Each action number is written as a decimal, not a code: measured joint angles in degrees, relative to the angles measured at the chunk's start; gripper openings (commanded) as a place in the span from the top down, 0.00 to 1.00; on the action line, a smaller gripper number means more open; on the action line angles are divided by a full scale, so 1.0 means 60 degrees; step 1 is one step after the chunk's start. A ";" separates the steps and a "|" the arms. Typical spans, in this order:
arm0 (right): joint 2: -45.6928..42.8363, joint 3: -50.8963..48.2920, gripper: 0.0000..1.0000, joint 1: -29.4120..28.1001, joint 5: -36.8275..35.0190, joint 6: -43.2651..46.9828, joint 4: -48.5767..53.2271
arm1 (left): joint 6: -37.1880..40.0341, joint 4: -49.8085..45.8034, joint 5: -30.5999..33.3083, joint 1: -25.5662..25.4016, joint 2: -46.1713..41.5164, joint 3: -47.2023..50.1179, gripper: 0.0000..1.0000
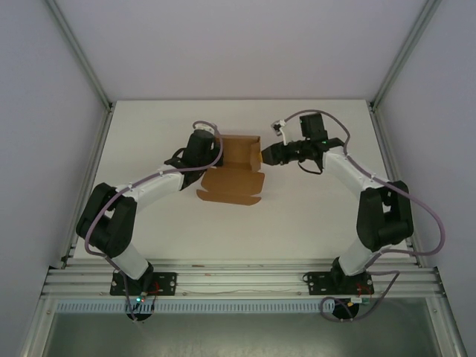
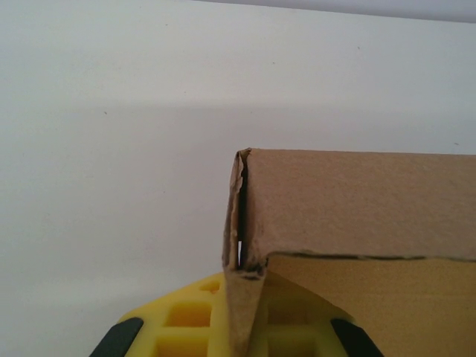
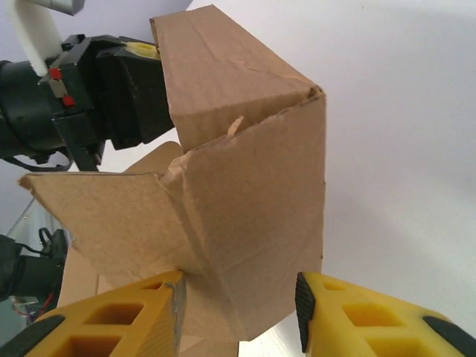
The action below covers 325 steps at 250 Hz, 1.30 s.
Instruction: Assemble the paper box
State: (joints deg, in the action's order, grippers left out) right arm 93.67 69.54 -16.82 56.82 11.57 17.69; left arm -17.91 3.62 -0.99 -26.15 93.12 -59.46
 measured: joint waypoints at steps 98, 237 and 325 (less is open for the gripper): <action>0.0608 0.0277 0.56 -0.1115 -0.3115 -0.2080 -0.1005 | -0.0029 -0.0291 0.0499 0.0000 0.0000 -0.0098 1.00; 0.2135 0.2422 1.00 -0.2616 -1.0561 -0.3555 0.0525 | -0.0401 -0.0608 0.0535 -0.0226 0.0259 -0.0732 1.00; 0.3756 0.4102 0.99 -0.3253 -1.3460 -0.4295 0.2444 | -0.1071 -0.1024 0.0288 -0.0350 0.0951 -0.1209 1.00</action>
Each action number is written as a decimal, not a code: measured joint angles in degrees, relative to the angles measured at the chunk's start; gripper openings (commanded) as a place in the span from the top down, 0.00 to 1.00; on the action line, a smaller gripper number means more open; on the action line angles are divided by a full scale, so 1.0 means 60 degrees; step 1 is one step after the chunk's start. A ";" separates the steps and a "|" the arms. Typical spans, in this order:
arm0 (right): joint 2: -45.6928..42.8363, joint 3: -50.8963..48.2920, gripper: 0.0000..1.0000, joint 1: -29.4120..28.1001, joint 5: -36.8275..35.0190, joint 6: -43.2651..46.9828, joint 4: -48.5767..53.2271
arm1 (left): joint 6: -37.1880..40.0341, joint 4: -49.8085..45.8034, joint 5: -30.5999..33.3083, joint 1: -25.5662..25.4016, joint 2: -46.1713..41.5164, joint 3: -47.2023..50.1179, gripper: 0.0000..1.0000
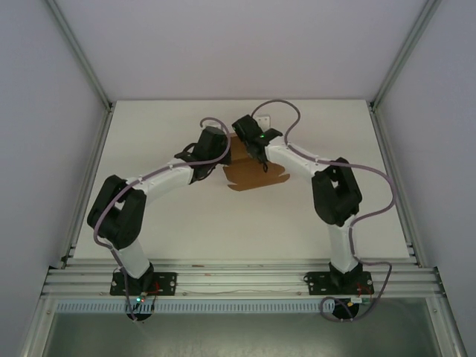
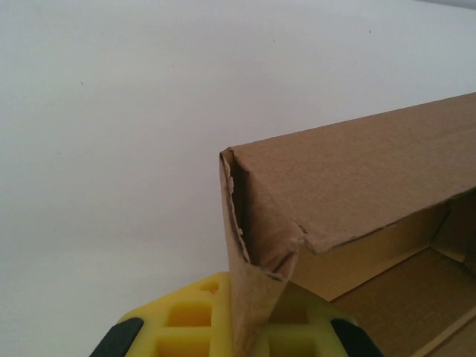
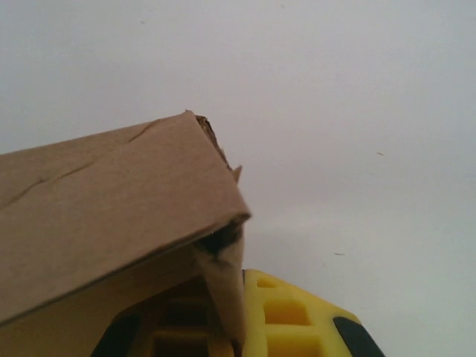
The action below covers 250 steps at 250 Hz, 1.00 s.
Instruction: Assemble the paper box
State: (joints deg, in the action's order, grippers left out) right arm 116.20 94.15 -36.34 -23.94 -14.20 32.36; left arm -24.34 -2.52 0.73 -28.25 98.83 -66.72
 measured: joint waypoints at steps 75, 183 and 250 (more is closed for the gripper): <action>-0.1636 -0.3697 0.82 0.0805 0.2929 0.0612 -0.4557 | -0.0036 -0.0197 -0.0233 0.0033 0.0007 0.0000 1.00; -0.1756 -0.4102 0.73 0.1566 0.5625 0.0331 -0.5803 | -0.0044 -0.0182 -0.0295 0.0146 0.0007 0.0000 1.00; -0.1752 -0.4080 1.00 0.1599 0.5665 0.0601 -0.5428 | -0.0004 -0.0189 -0.0295 0.0160 0.0007 0.0000 1.00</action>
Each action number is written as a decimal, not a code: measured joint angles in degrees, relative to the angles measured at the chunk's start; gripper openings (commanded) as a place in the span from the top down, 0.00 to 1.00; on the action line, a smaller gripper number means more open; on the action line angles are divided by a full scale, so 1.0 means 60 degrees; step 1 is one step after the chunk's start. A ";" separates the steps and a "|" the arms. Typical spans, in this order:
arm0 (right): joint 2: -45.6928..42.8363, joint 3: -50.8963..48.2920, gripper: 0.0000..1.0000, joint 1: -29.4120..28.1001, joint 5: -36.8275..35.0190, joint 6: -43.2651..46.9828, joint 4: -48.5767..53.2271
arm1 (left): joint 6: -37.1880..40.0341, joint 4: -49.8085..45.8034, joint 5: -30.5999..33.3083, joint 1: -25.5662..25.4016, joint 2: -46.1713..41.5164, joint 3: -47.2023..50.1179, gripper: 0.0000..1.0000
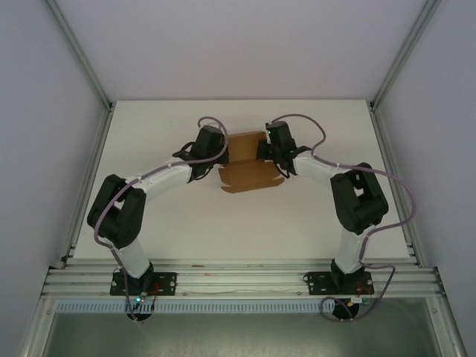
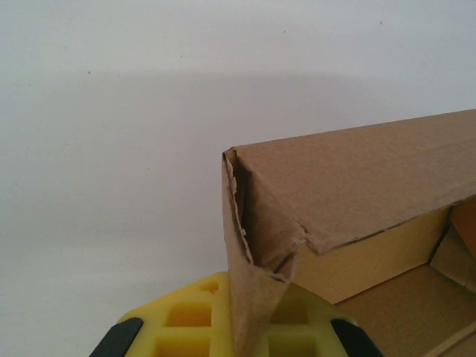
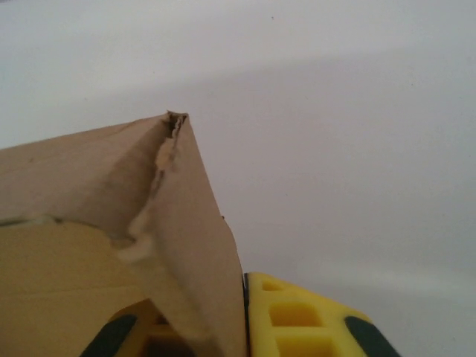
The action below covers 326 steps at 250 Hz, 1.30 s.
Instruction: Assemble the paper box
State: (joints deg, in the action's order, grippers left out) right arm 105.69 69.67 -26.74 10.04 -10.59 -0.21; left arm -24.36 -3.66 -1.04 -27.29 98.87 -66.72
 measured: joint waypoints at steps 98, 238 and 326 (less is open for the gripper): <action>0.1107 0.2568 1.00 -0.1122 -0.4776 0.0157 0.2852 | -0.0441 -0.0801 0.0539 -0.0080 0.0688 -0.1249 1.00; 0.0871 0.1428 0.67 -0.1239 -0.4765 0.1118 0.1661 | -0.0794 -0.1045 0.0433 -0.0135 0.1027 -0.1399 1.00; -0.1355 -0.0940 0.00 -0.0987 -0.0474 0.1355 -0.0841 | -0.0382 -0.0991 -0.0073 -0.0120 0.0718 -0.0601 1.00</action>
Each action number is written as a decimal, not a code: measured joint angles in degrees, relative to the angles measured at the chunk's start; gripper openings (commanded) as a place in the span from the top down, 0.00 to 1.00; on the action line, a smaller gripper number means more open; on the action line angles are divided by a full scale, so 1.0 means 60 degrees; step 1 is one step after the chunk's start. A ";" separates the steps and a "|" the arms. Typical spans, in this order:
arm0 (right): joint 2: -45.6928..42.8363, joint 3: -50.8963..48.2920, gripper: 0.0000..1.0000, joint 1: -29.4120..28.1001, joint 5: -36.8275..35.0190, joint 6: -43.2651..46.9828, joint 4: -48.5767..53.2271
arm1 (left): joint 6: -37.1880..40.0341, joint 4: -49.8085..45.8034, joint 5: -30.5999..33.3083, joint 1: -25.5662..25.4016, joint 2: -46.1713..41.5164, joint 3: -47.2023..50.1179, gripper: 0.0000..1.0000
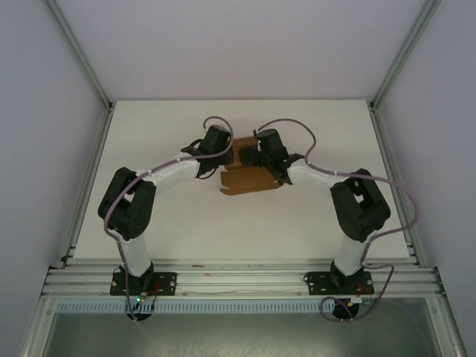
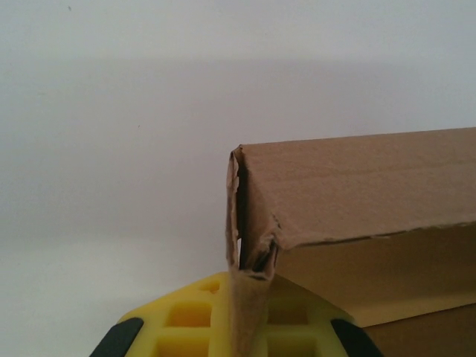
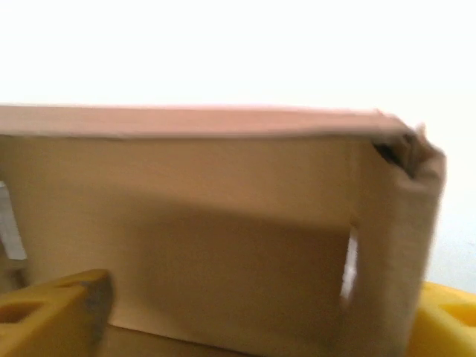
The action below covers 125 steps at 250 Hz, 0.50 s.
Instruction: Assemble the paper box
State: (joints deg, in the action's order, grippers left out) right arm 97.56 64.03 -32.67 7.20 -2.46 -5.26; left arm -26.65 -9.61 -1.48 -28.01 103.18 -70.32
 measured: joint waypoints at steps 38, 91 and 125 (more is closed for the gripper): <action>-0.1384 -0.0437 0.00 0.0040 -0.0044 -0.0168 -0.0131 | 0.0696 -0.0055 -0.0433 0.0000 -0.0576 0.0514 1.00; -0.3173 -0.0787 0.00 0.0310 -0.0550 -0.0699 0.1126 | 0.1872 -0.1960 -0.1541 0.0000 -0.0951 0.0135 1.00; -0.3938 -0.0827 0.00 0.0554 -0.0863 -0.1027 0.2557 | 0.2186 -0.4051 -0.1894 -0.0011 -0.0787 -0.0240 1.00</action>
State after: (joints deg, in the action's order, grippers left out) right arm 73.93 59.07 -29.34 2.02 -8.62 10.09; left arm -13.54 -33.91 -12.84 -28.08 98.45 -71.77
